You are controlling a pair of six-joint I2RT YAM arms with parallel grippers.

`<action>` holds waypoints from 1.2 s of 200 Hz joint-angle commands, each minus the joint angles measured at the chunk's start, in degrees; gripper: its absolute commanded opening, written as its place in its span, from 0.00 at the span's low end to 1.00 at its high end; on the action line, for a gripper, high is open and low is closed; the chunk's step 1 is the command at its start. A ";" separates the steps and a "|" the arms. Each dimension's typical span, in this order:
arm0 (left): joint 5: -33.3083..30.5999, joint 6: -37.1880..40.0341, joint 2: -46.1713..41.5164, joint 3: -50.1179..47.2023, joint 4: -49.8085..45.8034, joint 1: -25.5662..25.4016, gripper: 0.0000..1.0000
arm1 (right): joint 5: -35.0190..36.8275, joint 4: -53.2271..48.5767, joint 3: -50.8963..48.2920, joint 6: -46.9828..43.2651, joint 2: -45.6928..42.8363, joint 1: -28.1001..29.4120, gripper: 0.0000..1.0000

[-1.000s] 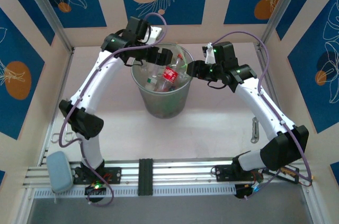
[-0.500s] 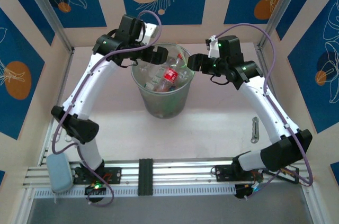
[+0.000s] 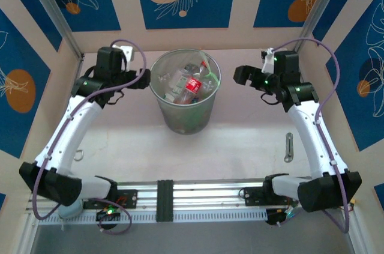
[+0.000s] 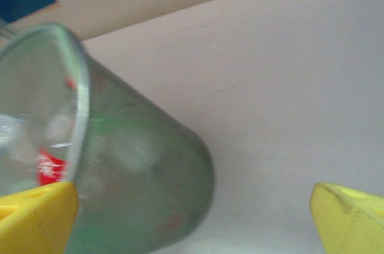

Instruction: Put the plastic bottles in the bin

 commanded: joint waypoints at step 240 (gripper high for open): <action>-19.27 10.44 12.63 -55.77 85.42 7.80 1.00 | 22.16 63.54 -45.95 -15.65 3.64 -1.53 0.99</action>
